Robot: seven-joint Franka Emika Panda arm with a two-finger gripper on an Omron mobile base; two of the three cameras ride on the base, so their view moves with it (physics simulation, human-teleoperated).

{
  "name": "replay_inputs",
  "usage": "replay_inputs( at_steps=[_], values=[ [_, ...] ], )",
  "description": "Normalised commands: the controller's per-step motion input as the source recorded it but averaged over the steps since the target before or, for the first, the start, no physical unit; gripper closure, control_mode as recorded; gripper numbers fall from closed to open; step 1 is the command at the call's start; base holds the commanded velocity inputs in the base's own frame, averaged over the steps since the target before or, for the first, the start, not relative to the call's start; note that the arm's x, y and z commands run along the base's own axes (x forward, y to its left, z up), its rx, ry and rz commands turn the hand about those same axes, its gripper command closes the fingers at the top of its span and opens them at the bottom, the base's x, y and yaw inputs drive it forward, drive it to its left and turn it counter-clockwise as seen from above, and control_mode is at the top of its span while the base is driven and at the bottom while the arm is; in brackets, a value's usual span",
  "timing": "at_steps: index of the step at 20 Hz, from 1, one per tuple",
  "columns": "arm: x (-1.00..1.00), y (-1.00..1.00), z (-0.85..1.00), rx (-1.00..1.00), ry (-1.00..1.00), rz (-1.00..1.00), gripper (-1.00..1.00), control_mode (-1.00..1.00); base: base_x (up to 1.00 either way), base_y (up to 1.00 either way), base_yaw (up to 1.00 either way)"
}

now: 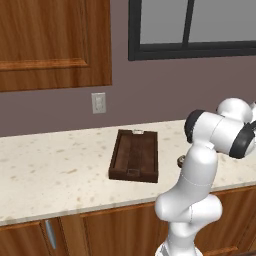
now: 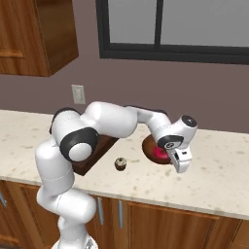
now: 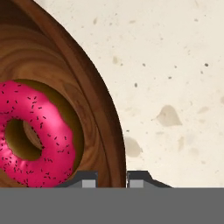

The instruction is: Place the bowl with donut and the cupcake onto the tray.

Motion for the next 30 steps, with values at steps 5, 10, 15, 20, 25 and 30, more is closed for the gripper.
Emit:
replay_inputs(
  at_steps=[5, 10, 15, 20, 25, 30],
  values=[
    [0.04, 0.01, 0.19, 0.0, -0.02, 0.04, 1.0, -1.0, 0.0, 0.0, 0.0],
    [0.0, 0.0, 0.41, 0.01, 0.0, 0.09, 1.0, -1.0, 0.0, 0.0, 0.0],
    [-0.22, 0.07, 0.25, 0.01, 0.0, 0.23, 1.0, -1.0, 0.0, 0.0, 0.0],
    [-0.2, 0.25, 0.13, 0.0, 0.01, 0.27, 1.0, -1.0, 0.0, 0.0, 0.0],
    [0.0, 0.45, 0.11, 0.0, 0.0, 0.23, 1.0, -1.0, 0.0, 0.0, 0.0],
    [0.0, 0.66, 0.2, 0.0, -0.05, 0.18, 1.0, -1.0, 0.0, 0.0, 0.0]
  ],
)
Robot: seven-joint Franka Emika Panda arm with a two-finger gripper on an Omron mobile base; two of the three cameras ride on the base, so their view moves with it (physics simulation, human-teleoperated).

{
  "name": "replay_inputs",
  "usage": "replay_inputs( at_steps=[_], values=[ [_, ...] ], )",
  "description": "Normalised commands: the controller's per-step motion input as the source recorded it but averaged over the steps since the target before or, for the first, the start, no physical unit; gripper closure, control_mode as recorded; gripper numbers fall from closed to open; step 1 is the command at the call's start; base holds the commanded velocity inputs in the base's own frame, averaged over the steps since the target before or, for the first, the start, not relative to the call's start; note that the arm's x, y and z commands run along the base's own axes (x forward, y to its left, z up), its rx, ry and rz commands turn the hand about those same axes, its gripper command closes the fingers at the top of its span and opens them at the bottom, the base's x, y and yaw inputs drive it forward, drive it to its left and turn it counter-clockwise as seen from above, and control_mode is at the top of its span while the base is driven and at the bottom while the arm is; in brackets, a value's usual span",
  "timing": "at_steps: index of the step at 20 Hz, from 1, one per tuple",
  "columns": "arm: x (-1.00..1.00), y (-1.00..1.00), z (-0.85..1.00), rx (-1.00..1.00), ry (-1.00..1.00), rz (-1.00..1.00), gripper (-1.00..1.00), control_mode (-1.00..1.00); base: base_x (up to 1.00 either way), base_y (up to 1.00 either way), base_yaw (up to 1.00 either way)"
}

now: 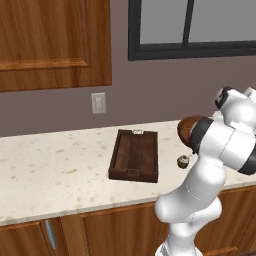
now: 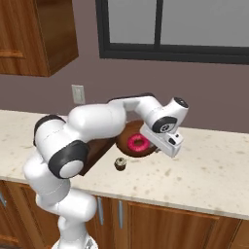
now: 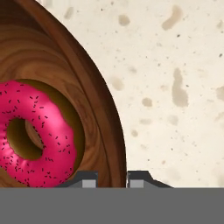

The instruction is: Place the bowl with donut and the cupcake onto the tray.

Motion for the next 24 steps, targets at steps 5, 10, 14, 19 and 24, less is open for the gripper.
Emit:
replay_inputs(
  at_steps=[5, 10, 14, 19, 24],
  values=[
    [0.0, 0.65, 0.43, 0.0, -0.01, 0.17, 1.0, -1.0, 0.0, 0.0, 0.0],
    [-0.01, 0.64, 0.27, 0.0, 0.0, 0.1, 1.0, -1.0, 0.0, 0.0, 0.0],
    [0.0, 0.67, 0.08, 0.0, 0.0, 0.1, 1.0, -1.0, 0.0, 0.0, 0.0],
    [0.0, 0.73, -0.08, 0.0, 0.0, 0.02, 1.0, -1.0, 0.0, 0.0, 0.0],
    [0.0, 0.82, -0.03, 0.0, 0.01, 0.0, 1.0, -1.0, 0.0, 0.0, 0.0]
  ],
)
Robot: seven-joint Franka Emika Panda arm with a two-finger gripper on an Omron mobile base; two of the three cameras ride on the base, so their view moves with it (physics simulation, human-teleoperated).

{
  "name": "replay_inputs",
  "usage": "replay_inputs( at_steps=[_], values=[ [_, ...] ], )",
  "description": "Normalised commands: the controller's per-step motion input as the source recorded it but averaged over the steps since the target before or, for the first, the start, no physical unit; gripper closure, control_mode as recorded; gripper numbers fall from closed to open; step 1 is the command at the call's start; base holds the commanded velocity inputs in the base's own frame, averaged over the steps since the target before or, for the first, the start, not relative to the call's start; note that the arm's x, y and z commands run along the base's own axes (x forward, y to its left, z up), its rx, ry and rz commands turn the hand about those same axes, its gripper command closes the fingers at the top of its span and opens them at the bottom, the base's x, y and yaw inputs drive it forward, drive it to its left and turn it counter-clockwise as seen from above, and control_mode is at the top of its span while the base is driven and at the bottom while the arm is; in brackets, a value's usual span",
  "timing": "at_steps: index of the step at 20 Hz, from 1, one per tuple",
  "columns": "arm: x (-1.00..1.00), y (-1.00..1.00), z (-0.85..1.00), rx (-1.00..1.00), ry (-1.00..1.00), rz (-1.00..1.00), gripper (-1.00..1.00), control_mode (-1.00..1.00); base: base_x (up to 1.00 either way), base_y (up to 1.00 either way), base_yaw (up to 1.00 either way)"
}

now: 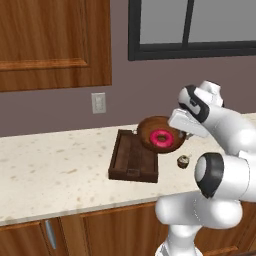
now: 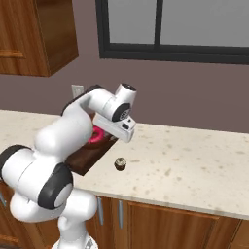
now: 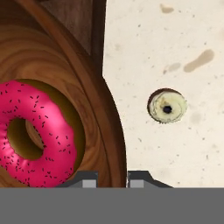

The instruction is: Place the bowl with donut and the cupcake onto the tray.

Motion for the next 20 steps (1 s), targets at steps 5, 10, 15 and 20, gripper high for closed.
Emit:
replay_inputs(
  at_steps=[5, 10, 15, 20],
  values=[
    [0.12, 0.77, 0.0, -0.02, 0.11, 0.0, 1.0, -1.0, 0.0, 0.0, 0.0],
    [0.33, 0.47, 0.0, -0.05, 0.16, -0.02, 1.0, -1.0, 0.0, 0.0, 0.0],
    [0.26, 0.09, 0.0, -0.01, 0.02, -0.1, 1.0, -1.0, 0.0, 0.0, 0.0],
    [0.22, 0.02, -0.01, 0.0, 0.0, -0.09, 1.0, -1.0, 0.0, 0.0, 0.0]
  ],
)
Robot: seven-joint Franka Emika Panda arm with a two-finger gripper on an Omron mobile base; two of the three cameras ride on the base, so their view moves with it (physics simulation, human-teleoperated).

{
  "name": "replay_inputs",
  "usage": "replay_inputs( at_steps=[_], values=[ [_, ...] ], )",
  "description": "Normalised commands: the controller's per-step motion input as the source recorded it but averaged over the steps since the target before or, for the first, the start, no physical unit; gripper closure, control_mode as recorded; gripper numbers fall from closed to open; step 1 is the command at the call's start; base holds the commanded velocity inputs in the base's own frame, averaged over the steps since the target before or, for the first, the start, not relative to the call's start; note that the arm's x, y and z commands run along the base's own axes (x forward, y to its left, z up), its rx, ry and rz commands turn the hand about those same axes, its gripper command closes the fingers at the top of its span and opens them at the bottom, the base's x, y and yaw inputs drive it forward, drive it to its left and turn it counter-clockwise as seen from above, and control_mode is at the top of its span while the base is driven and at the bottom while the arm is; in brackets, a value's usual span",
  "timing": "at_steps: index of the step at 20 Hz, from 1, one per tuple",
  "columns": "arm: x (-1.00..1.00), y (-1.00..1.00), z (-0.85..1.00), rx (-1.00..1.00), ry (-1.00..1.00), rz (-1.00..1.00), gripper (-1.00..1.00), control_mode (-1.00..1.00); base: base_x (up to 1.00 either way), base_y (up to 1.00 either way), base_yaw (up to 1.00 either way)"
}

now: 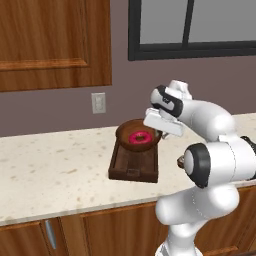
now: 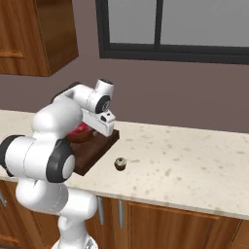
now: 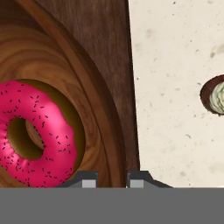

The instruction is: Place the bowl with donut and the cupcake onto the tray.

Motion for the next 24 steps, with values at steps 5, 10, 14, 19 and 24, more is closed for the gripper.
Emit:
replay_inputs(
  at_steps=[5, 10, 14, 19, 24],
  values=[
    [0.23, 0.0, -0.16, 0.0, -0.04, -0.06, 1.0, -1.0, 0.0, 0.0, 0.0],
    [0.16, 0.0, -0.16, 0.0, -0.11, -0.05, 1.0, -1.0, 0.0, 0.0, 0.0],
    [0.15, 0.0, -0.17, 0.0, -0.07, -0.05, 1.0, -1.0, 0.0, 0.0, 0.0],
    [0.19, 0.0, -0.23, -0.01, -0.03, -0.06, 1.0, -1.0, 0.0, 0.0, 0.0],
    [0.25, 0.0, -0.21, -0.03, 0.0, -0.07, 1.0, -1.0, 0.0, 0.0, 0.0]
  ],
)
